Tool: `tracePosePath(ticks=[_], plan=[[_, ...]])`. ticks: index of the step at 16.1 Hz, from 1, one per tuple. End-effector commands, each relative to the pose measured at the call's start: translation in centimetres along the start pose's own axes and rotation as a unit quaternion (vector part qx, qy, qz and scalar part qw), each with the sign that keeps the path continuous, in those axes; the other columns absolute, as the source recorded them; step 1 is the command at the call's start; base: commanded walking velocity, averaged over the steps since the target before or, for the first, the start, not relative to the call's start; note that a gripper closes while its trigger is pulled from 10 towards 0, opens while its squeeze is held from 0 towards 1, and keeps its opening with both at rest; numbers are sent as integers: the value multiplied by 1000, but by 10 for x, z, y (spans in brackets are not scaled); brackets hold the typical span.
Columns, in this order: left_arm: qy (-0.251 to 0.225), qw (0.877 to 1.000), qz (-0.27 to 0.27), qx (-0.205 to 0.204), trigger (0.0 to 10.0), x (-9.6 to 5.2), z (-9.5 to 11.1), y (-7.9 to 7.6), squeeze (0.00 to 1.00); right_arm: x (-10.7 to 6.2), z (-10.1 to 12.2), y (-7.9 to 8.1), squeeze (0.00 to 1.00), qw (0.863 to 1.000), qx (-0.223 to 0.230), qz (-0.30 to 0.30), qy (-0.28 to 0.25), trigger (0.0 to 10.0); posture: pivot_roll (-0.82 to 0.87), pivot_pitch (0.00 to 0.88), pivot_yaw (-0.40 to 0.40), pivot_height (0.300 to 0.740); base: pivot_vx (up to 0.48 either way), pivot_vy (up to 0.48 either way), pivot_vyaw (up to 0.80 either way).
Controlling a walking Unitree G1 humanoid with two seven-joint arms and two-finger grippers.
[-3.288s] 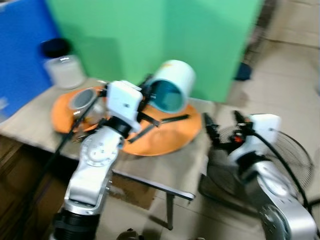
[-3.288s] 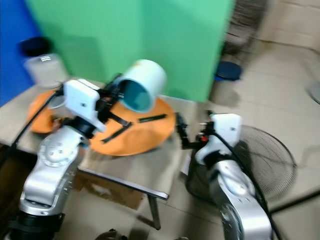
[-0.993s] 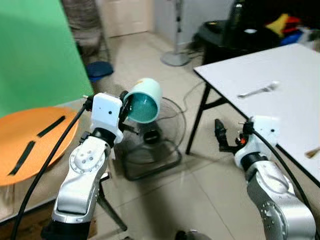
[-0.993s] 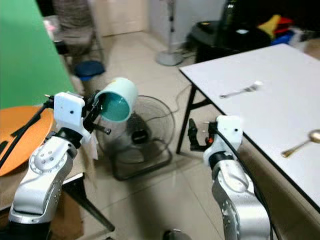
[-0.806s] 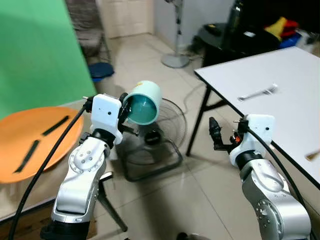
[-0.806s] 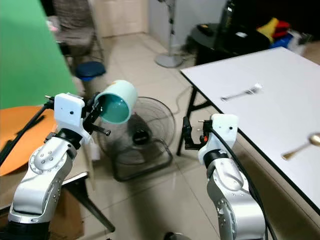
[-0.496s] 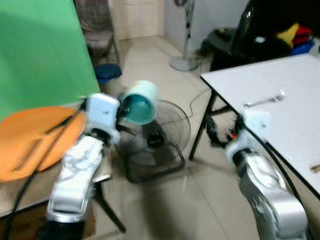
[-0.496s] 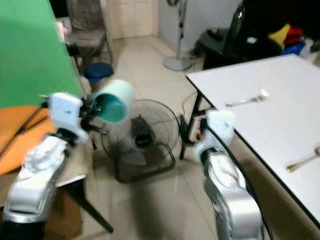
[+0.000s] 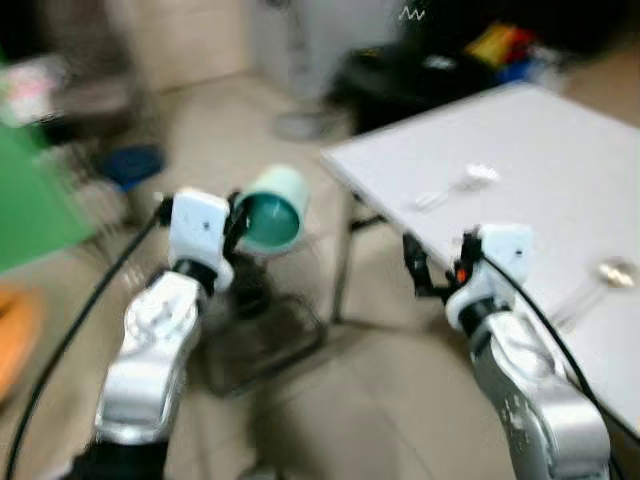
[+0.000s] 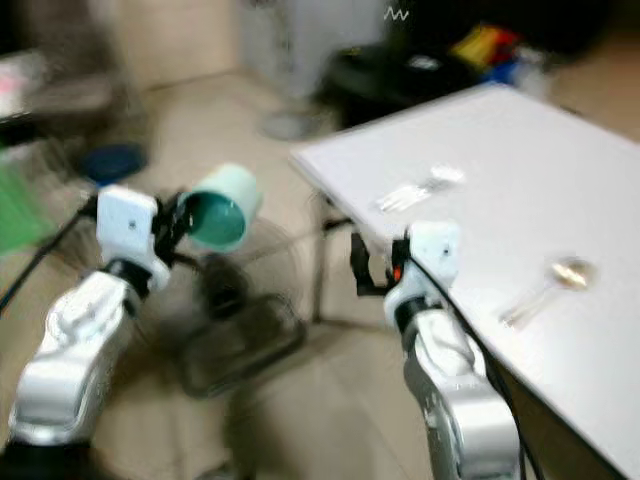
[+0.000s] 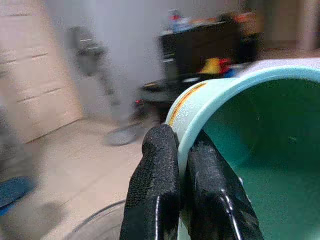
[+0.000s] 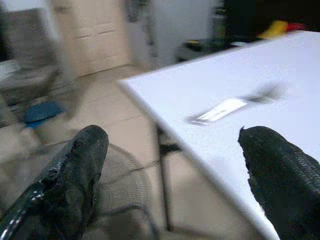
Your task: Setting the table
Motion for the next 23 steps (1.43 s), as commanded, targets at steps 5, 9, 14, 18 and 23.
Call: tracePosePath(ticks=[5,9,14,18,23], plan=[[-15,1000,-18,7,10000,3,8,-5,0,0,6,-4,0,1000,-8,-10,-10,10000,100,0,36,727,262,0,-793],[-36,999,-27,-5,10000,5,16,-7,0,-1,50,-5,0,992,-42,-11,-120,10000,95,0,40,727,263,0,0],[-41,999,-29,-20,10000,16,15,-11,0,2,33,-27,0,994,-62,-60,-66,10000,69,0,50,727,262,0,0],[-25,999,-20,-19,10000,22,8,-13,0,-1,19,-33,0,995,-52,-78,-34,10000,43,0,70,727,130,0,0],[-21,1000,-18,-9,10000,26,6,-10,0,-2,14,-33,0,996,-36,-80,-20,10000,35,0,80,727,0,0,-80]])
Point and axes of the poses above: a point about 5 cm out from each wrist's last joint towards the gripper, its own x axis pointing out of the wrist towards the gripper, its own z axis along the axis of the wrist's last joint, y = z × x, the point moved 4 cm from there along x, pointing out of the wrist towards the gripper, and after that the axes turned 14 degrees about -x, right-handed, at the moved point
